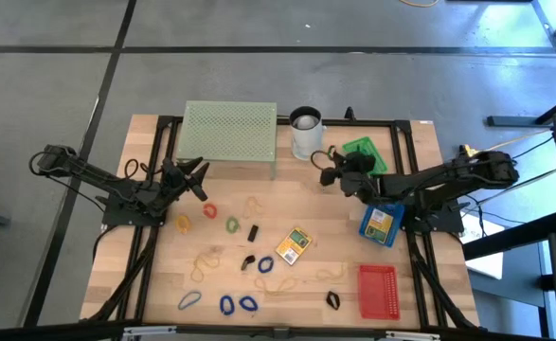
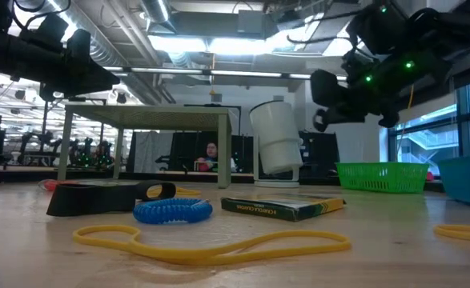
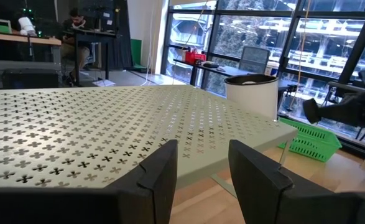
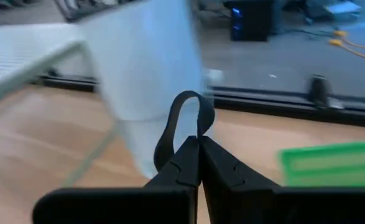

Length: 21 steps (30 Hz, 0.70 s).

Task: Pick & Place Office Desk Supplies
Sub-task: Put the black rubber band into the green bin

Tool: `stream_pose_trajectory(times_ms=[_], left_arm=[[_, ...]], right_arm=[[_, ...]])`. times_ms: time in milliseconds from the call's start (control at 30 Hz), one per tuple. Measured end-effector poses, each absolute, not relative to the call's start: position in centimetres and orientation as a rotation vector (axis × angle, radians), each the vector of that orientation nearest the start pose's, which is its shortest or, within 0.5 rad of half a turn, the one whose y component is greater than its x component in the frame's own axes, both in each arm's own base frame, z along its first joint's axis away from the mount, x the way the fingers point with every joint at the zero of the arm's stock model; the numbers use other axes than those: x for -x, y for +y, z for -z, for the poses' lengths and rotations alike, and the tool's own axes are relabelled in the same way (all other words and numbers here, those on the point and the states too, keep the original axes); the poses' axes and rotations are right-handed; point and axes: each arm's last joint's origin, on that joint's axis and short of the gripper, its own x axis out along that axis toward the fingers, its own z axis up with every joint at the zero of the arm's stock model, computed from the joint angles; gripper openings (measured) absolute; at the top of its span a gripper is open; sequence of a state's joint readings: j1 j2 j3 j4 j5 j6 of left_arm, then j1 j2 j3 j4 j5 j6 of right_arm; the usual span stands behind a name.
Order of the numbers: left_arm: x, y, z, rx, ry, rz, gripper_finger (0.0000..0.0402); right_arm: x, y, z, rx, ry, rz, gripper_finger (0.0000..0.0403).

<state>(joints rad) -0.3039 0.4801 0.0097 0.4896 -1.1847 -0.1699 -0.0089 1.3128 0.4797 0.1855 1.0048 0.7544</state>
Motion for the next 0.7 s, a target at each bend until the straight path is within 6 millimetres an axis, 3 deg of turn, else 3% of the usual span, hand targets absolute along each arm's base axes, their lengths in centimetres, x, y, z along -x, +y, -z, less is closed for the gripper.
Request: stream_pose_trajectory(times_ms=[167, 367, 500, 700], left_arm=[[-11.3, -0.7, -16.9, 0.172, -0.089, -0.878, 0.0139], [-11.3, -0.7, -16.9, 0.172, -0.089, -0.877, 0.0139], [-11.3, -0.7, -16.9, 0.172, -0.089, -0.877, 0.0139], [-11.3, -0.7, -16.9, 0.172, -0.089, -0.877, 0.0139]], right_arm=[[-20.1, -4.5, -17.1, -0.404, 0.27, 1.255, 0.0008], [-17.3, -6.1, -16.9, -0.612, 0.433, 1.307, 0.0008], [-16.2, -6.7, -16.3, -0.718, 0.564, 1.325, 0.0008], [-15.5, -7.1, -16.0, -0.738, 0.632, 1.353, 0.0008]])
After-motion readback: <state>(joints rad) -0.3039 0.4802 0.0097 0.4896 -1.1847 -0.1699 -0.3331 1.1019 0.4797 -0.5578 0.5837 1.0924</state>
